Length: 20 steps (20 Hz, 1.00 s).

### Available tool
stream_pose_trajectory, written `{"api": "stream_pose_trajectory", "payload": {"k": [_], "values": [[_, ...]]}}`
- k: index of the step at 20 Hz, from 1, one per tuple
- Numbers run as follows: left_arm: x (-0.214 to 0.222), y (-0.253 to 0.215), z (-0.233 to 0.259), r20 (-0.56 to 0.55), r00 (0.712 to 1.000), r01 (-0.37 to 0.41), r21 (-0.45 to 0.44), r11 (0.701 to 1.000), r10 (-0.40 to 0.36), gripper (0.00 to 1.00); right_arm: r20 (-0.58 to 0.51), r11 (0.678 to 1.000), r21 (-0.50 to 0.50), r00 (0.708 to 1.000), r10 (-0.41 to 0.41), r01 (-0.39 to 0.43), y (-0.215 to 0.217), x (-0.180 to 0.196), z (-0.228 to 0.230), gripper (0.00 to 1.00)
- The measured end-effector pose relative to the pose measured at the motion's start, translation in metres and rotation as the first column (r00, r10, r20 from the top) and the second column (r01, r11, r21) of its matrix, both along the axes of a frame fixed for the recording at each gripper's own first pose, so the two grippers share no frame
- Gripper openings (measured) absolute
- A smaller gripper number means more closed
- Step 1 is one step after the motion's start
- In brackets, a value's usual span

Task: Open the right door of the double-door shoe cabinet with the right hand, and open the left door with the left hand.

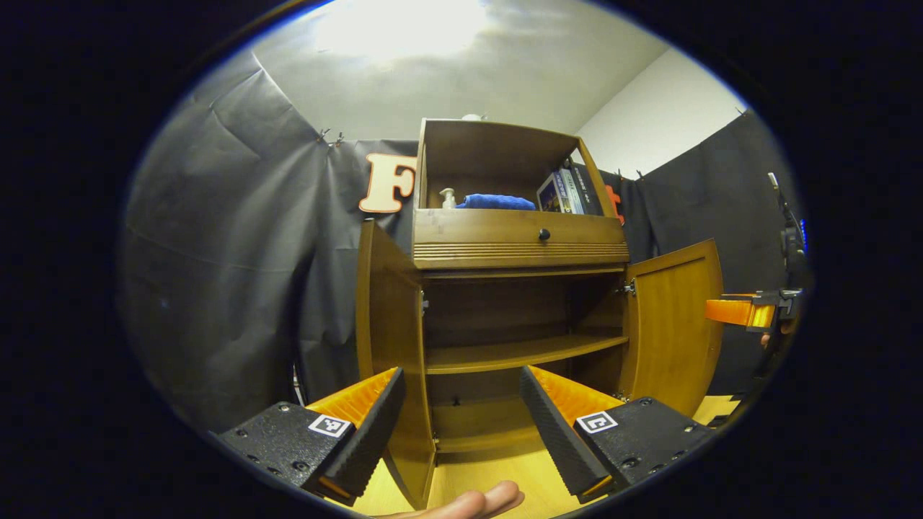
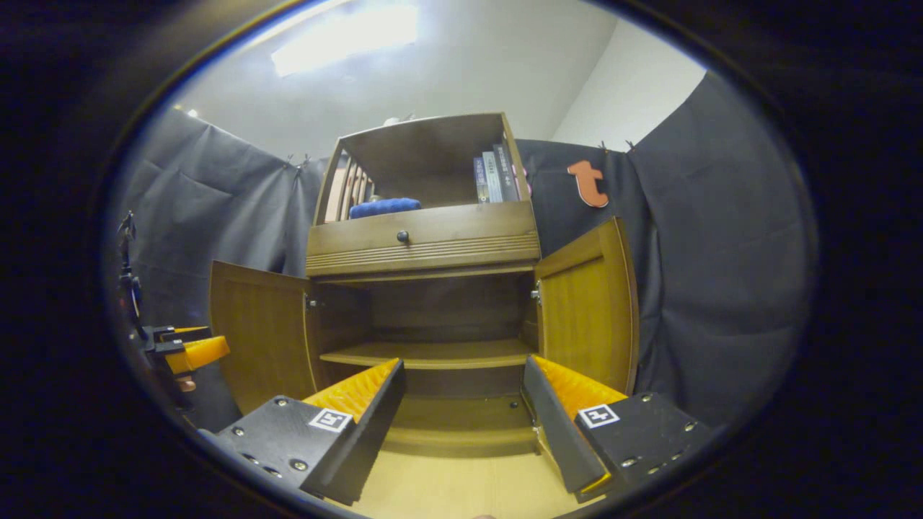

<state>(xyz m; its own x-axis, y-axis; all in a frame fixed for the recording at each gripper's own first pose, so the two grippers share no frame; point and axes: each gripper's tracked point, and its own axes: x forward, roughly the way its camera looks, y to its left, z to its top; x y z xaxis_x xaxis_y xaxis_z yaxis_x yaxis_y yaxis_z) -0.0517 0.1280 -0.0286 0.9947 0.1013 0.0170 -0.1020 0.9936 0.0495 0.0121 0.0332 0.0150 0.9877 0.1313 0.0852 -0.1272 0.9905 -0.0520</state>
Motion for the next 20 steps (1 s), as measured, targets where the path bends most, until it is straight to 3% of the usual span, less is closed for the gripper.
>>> {"api": "stream_pose_trajectory", "payload": {"k": [10,20], "values": [[0.055,-0.037,0.003,-0.010,1.000,0.026,-0.026,0.999,-0.026,0.99,0.030,1.000,0.002,1.000,-0.002,0.002,0.000,0.014,0.021,0.98],[0.128,-0.066,-0.040,-0.051,0.998,0.033,-0.013,0.999,-0.034,0.99,0.024,0.996,0.029,0.996,-0.089,0.088,-0.023,0.061,-0.005,0.98]]}}
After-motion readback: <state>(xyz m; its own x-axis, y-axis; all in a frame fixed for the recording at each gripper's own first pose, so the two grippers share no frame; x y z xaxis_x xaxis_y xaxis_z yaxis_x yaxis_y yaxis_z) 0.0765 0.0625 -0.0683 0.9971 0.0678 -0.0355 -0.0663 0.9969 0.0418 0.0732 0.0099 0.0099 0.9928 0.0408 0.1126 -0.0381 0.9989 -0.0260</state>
